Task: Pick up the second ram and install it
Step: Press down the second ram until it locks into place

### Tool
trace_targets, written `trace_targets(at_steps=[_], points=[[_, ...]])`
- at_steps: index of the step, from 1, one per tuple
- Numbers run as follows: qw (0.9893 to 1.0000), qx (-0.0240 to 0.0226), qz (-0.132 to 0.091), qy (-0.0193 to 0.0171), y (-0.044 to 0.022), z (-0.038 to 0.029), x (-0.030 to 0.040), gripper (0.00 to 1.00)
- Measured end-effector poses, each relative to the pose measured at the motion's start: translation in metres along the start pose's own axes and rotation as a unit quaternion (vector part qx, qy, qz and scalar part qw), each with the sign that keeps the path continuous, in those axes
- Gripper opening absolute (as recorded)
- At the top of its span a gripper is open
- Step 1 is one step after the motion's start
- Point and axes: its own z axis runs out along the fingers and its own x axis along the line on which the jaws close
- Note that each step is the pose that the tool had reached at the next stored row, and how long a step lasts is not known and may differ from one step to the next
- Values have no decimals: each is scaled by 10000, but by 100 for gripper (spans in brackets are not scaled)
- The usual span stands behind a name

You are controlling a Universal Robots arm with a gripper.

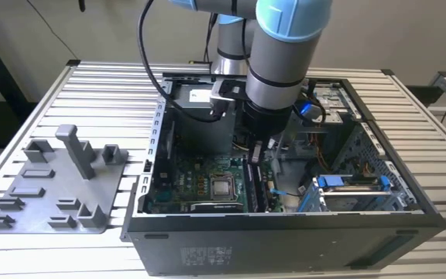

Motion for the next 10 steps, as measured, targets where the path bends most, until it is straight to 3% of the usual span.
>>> trace_targets(at_steps=[10], points=[[10000,-52,6,10,-106,64,362,11]])
